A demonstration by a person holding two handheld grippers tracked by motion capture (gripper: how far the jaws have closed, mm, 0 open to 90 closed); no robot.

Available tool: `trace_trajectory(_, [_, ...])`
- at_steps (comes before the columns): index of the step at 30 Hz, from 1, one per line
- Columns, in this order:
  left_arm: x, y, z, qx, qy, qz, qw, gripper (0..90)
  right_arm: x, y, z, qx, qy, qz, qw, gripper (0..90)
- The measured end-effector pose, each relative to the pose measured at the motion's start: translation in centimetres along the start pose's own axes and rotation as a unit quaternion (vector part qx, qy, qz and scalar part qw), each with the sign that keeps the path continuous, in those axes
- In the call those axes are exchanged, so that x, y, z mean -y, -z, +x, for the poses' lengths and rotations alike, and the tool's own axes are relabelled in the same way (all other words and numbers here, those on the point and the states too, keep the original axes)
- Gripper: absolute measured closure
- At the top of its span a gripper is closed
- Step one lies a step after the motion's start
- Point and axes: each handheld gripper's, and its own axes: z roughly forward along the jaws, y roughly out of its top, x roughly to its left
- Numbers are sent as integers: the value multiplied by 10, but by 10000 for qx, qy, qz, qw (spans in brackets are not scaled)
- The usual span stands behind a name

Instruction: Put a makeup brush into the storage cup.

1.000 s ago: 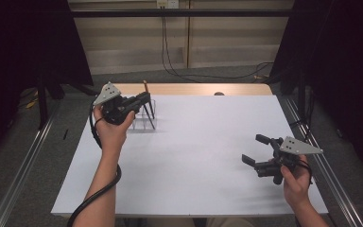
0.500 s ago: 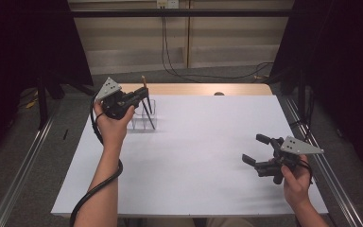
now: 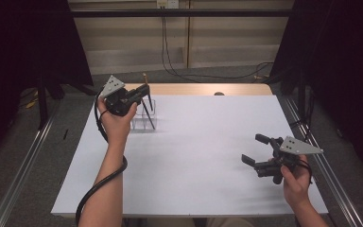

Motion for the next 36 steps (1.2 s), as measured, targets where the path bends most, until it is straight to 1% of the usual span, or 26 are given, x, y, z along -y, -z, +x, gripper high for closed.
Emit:
trace_trajectory(2, [2,-2,1,-47,26,11,10000,836,0,0,0,2,4,6,10000,34])
trace_trajectory(5, [3,-3,3,-117,0,-4,9999,836,0,0,0,9,33,30,10000,34])
trace_trajectory(10, [6,-6,6,-168,50,-10,9998,836,0,0,0,23,25,21,10000,35])
trace_trajectory(12, [7,-7,6,-193,36,3,9998,836,0,0,0,27,33,26,10000,35])
trace_trajectory(20, [9,-10,9,-233,40,21,9997,835,1,0,-1,26,1,14,10000,35])
trace_trajectory(21, [10,-11,8,-232,71,19,9997,836,1,0,-1,46,-2,8,10000,35])
trace_trajectory(22, [10,-11,9,-244,39,40,9997,835,1,0,-1,41,-14,-1,10000,35])
trace_trajectory(27, [14,-13,10,-275,23,85,9996,835,1,0,-1,51,-3,-1,10000,35])
trace_trajectory(33, [16,-14,12,-302,69,74,9995,836,1,0,0,40,-13,-12,10000,35])
trace_trajectory(35, [17,-14,13,-320,38,113,9994,835,1,0,-1,36,-16,-9,10000,35])
trace_trajectory(36, [18,-14,13,-324,53,114,9994,835,1,0,-1,49,-12,-9,10000,35])
